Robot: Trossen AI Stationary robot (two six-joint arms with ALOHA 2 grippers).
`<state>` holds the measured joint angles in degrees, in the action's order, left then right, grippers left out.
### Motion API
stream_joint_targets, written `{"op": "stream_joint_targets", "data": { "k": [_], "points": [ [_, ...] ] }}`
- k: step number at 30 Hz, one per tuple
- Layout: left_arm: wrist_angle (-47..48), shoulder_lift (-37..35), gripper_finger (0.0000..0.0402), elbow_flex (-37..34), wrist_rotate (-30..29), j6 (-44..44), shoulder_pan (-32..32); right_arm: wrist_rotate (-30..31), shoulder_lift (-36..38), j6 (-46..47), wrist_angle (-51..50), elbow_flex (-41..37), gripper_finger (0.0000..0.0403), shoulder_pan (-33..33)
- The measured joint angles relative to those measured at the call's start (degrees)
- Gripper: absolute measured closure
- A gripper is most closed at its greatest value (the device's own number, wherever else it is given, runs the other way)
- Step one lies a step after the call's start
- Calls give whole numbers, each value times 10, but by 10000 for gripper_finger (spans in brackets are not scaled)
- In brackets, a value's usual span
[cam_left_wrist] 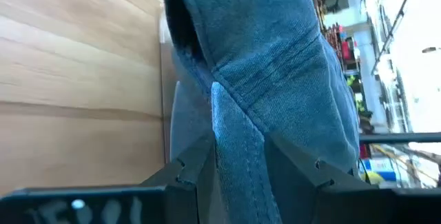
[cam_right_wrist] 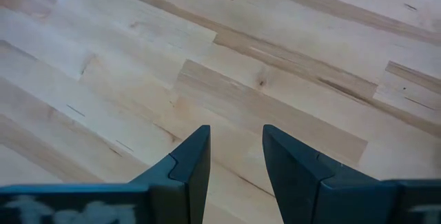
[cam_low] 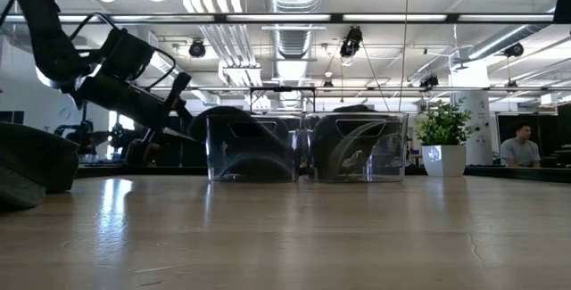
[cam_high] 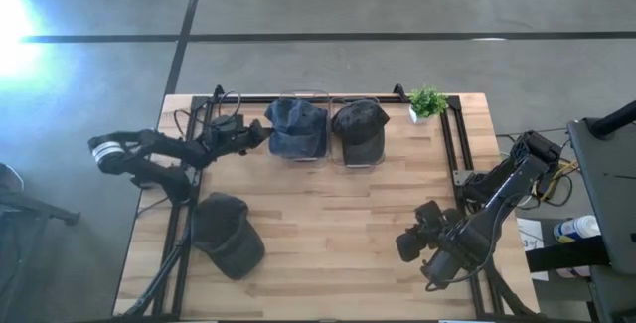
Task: Pick & Place hat
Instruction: Put the blue cap into the left transparent bin
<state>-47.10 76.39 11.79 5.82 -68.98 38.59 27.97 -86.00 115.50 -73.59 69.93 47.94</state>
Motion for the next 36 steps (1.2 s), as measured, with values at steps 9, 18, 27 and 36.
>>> {"op": "stream_joint_targets", "data": {
  "k": [9,18,27,36],
  "points": [
    [-77,43,285,43,73,4,0,0,0,0,-12,0,273,0],
    [-67,51,339,99,86,7,-3,-5,0,10,-12,-11,273,0],
    [-40,50,390,150,107,26,-21,-17,2,30,-10,-32,273,0],
    [101,49,390,176,79,85,-58,-16,5,32,-11,-33,273,0]
  ]
}}
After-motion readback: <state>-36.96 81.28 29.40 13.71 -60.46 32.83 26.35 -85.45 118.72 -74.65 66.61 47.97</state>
